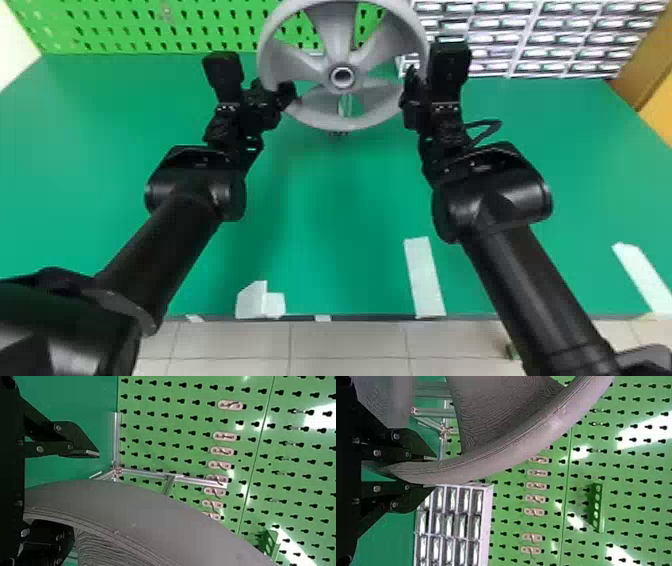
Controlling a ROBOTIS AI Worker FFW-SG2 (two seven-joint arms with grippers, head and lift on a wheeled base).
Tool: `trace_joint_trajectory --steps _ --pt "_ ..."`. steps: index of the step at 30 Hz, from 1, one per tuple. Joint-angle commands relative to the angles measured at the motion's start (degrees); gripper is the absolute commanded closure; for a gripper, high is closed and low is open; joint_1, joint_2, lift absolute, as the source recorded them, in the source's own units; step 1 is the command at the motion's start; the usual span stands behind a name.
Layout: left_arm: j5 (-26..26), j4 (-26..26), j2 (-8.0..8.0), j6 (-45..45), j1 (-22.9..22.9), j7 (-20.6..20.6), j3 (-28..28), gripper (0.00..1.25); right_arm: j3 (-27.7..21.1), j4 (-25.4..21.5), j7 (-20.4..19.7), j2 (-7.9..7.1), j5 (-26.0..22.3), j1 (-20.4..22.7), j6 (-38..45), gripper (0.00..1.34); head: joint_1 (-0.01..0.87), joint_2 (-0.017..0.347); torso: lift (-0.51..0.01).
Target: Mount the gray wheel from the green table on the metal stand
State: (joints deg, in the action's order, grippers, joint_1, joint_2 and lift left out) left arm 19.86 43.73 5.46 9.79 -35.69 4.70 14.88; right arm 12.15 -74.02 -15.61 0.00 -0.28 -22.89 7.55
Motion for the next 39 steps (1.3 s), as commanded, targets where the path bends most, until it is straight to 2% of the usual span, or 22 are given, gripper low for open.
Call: trace_joint_trajectory --steps 1,29,39 --pt "-0.2 -0.1 -0.01 -0.4 -0.1 0.0 -0.2 0.87 -0.1 0.0 -5.6 0.05 0.1 0.0 0.2 1.17 0.867 0.052 -0.1" --pt "-0.8 -0.1 -0.01 -0.5 -0.1 0.0 -0.8 0.84 -0.2 0.2 -5.6 0.05 0.7 -0.1 0.4 1.17 0.867 0.052 -0.1" --pt "-0.9 -0.1 -0.45 -0.1 0.0 0.0 -1.1 0.8 -0.4 0.2 -5.6 0.05 0.8 0.0 0.3 1.17 0.867 0.052 -0.1"
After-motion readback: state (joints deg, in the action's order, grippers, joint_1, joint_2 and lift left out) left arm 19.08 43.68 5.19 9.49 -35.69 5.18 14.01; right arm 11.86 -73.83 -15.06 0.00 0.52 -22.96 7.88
